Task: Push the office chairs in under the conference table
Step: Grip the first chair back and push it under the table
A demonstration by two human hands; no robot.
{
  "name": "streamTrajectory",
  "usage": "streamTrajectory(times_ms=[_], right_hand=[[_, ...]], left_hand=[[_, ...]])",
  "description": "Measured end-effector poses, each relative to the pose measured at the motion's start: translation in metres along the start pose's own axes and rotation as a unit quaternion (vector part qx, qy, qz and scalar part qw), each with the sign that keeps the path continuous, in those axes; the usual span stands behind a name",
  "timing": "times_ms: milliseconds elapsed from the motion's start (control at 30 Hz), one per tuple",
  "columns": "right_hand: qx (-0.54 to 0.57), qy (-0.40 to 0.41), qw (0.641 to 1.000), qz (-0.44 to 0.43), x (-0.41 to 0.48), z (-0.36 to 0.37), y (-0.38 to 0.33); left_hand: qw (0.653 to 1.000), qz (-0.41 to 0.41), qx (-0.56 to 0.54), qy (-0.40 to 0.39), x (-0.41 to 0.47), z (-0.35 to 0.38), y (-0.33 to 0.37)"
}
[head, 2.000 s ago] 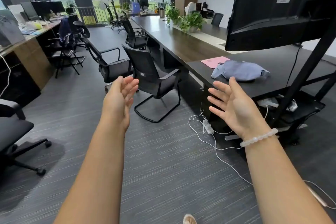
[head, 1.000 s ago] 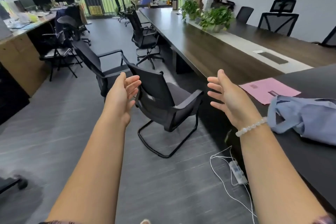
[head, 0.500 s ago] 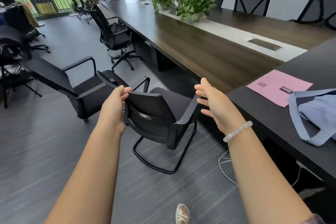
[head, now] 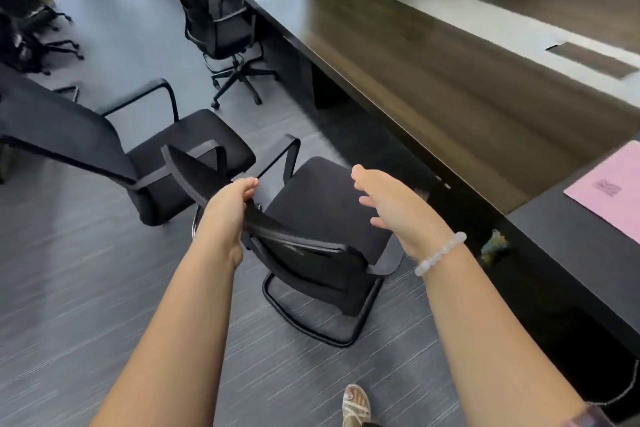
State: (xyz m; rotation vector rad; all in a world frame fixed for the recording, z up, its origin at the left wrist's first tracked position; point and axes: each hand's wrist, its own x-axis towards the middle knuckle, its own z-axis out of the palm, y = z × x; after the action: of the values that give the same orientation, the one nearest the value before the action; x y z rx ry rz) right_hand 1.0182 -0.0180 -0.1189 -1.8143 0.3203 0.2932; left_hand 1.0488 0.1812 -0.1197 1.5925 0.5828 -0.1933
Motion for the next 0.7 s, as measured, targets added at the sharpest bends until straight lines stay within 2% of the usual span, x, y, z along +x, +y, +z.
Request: streamTrajectory(times_ms=[133,200,333,400,467,567,633,700], right_hand=[[-0.008,-0.036,0.999,0.019,0.028,0.015,-0.004],[-0.020,-0.058,0.997,0.038,0.039,0.025,-0.005],[-0.045,-0.095,0.991,0.082,0.049,0.050,-0.004],[-0.069,-0.091,0.990,0.088,0.050,0.062,-0.004],[-0.102,-0.080,0.988,0.082,0.047,0.072,-0.004],[-0.170,-0.051,0.981,0.076,0.042,0.088,-0.003],[-0.216,-0.044,0.972,0.078,0.037,0.096,0.001],[-0.251,-0.069,0.961,0.099,0.033,0.106,0.003]], left_hand=[[0.999,-0.030,0.010,0.007,0.036,-0.001,0.003],[0.999,-0.020,0.033,-0.004,0.051,-0.008,0.003],[0.992,0.070,0.107,0.011,0.081,-0.033,0.002],[0.971,0.122,0.200,0.045,0.102,-0.051,0.001],[0.921,0.183,0.344,0.020,0.123,-0.067,0.002],[0.819,0.228,0.503,-0.156,0.142,-0.086,0.006],[0.736,0.260,0.573,-0.250,0.146,-0.096,0.005],[0.669,0.311,0.610,-0.291,0.155,-0.103,0.003]])
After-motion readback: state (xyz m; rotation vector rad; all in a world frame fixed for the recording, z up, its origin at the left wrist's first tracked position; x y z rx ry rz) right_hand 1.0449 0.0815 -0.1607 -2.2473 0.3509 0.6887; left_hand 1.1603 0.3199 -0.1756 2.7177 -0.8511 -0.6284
